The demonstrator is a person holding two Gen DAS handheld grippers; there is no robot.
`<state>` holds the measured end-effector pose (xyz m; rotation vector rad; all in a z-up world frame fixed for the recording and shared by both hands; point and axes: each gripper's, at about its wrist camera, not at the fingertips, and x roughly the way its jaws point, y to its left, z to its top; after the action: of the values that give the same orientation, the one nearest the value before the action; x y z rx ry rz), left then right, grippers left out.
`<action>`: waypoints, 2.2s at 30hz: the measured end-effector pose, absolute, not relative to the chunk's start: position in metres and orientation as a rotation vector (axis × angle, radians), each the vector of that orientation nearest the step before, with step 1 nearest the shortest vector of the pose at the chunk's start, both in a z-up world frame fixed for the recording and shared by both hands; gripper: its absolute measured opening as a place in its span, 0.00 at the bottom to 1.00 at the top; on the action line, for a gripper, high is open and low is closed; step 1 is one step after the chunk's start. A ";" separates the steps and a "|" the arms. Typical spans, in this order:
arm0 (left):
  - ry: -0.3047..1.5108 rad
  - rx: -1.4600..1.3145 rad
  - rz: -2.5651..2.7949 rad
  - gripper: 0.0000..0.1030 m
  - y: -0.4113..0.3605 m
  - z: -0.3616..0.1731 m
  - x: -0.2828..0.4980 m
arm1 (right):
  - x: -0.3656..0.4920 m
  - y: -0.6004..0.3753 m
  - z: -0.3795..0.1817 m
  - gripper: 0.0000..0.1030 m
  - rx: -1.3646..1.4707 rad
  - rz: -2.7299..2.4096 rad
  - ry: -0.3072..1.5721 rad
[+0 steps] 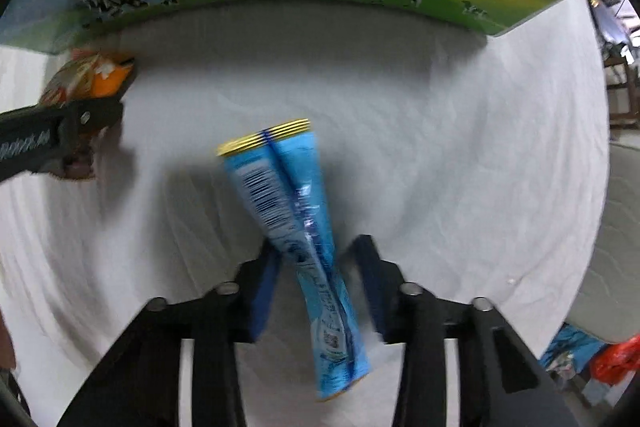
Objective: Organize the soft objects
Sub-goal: 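Grasp the orange panda snack bag with left tool while right tool grasps blue tube packet, then carry both packets into the box and open both tools to drop them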
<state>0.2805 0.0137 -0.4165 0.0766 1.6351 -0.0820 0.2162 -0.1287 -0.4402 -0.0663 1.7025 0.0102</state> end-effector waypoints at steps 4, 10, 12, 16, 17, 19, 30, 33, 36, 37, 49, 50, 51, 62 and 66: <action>1.651 0.029 -0.071 0.46 0.022 -0.420 0.247 | 0.205 -0.126 -0.441 0.22 -0.073 0.014 1.729; 1.649 0.030 -0.063 0.46 0.018 -0.426 0.232 | 0.192 -0.123 -0.441 0.24 -0.121 0.052 1.752; 1.649 0.027 -0.061 0.46 0.020 -0.431 0.224 | 0.190 -0.116 -0.444 0.24 -0.138 0.050 1.761; 1.640 0.030 -0.061 0.46 0.023 -0.434 0.227 | 0.196 -0.102 -0.450 0.24 -0.145 0.037 1.777; 1.638 0.028 -0.059 0.46 0.023 -0.436 0.228 | 0.197 -0.103 -0.449 0.25 -0.140 0.034 1.779; 1.633 0.021 -0.057 0.44 0.031 -0.434 0.228 | 0.198 -0.106 -0.448 0.24 -0.140 0.034 1.780; 1.573 -0.014 -0.080 0.40 0.018 -0.394 0.207 | 0.194 -0.124 -0.439 0.12 -0.061 0.066 1.750; 1.552 -0.046 -0.092 0.40 0.015 -0.377 0.198 | 0.186 -0.128 -0.425 0.12 -0.031 0.086 1.719; 1.525 -0.063 -0.108 0.40 0.011 -0.358 0.191 | 0.181 -0.131 -0.409 0.12 0.004 0.112 1.693; 1.520 -0.069 -0.113 0.40 0.009 -0.354 0.189 | 0.180 -0.132 -0.403 0.12 0.013 0.121 1.683; 1.392 -0.133 -0.187 0.40 0.007 -0.258 0.197 | 0.201 -0.146 -0.295 0.12 0.072 0.213 1.511; 1.379 -0.134 -0.190 0.40 0.009 -0.250 0.202 | 0.207 -0.148 -0.283 0.11 0.087 0.217 1.491; 1.360 -0.134 -0.193 0.40 0.010 -0.239 0.209 | 0.214 -0.148 -0.270 0.11 0.099 0.221 1.475; 1.294 -0.105 -0.138 0.40 0.031 -0.225 0.303 | 0.314 -0.153 -0.218 0.12 0.395 0.134 1.315; 1.309 -0.106 -0.117 0.40 0.040 -0.231 0.335 | 0.345 -0.151 -0.226 0.11 0.500 0.083 1.278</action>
<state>0.3345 0.0401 -0.2306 -0.1065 1.3093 -0.1169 0.3446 -0.1507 -0.2256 0.4996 1.2780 0.0826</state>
